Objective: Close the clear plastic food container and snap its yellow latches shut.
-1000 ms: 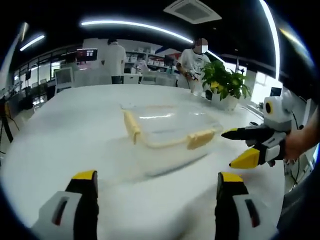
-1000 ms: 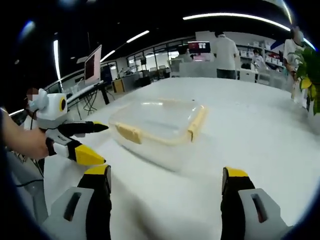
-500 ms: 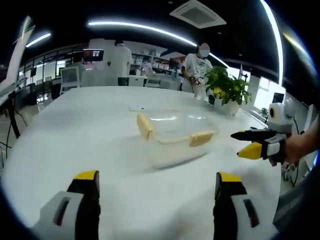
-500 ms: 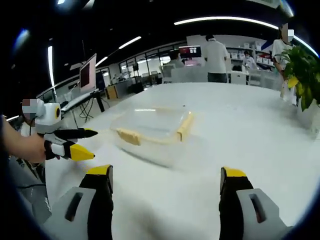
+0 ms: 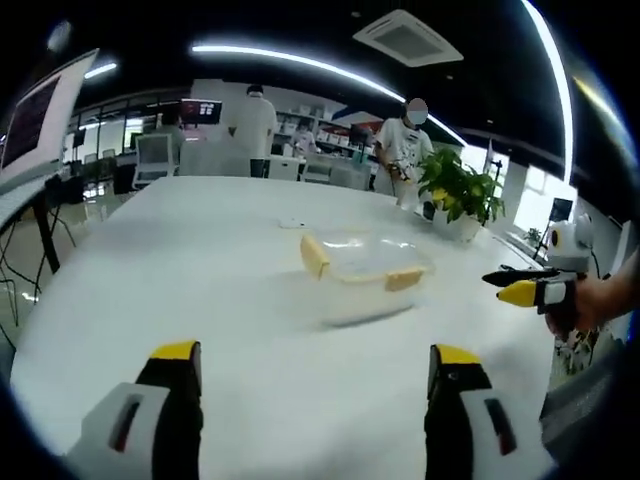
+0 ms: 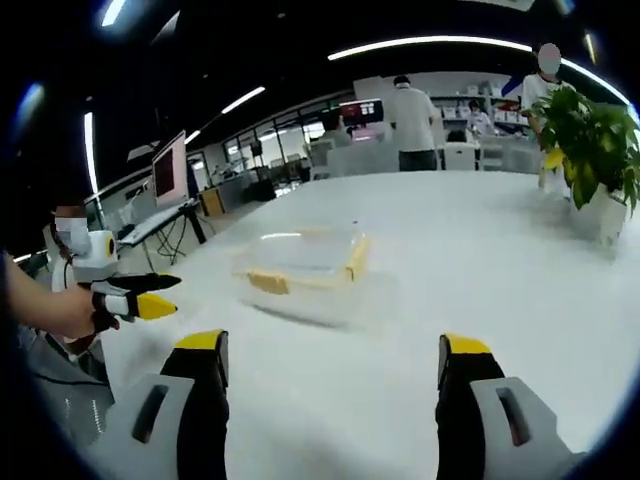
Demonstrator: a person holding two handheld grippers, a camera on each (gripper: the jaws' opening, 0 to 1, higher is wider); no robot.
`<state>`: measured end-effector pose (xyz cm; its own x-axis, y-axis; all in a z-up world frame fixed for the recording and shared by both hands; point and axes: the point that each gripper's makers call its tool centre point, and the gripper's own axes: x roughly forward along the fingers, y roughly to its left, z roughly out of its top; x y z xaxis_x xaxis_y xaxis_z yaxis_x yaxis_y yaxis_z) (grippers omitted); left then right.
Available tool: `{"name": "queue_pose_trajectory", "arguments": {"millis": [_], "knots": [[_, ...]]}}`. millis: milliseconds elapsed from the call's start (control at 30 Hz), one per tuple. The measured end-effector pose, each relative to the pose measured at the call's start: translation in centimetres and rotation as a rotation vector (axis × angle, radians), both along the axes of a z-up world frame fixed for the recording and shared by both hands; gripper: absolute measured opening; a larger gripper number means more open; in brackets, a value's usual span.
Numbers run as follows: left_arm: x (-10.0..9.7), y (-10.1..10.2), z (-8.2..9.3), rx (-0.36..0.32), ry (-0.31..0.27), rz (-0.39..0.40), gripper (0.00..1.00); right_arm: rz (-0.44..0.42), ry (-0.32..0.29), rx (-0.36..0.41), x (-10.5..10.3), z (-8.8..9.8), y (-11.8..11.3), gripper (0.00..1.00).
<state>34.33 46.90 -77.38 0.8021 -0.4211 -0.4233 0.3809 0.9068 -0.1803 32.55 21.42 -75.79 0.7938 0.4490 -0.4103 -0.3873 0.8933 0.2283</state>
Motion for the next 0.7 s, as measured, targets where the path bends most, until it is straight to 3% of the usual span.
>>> {"name": "queue_pose_trajectory", "arguments": {"millis": [267,700], "knots": [[-2.2,1.2,2.0,-0.023,-0.02,0.011,0.9,-0.02,-0.003,0.009,-2.8,1.4,-1.5,0.83],[-6.7,2.6,3.1,-0.056,-0.001,0.026,0.86,-0.051,-0.003,0.064,-6.7,3.5,-2.4,0.8]]}}
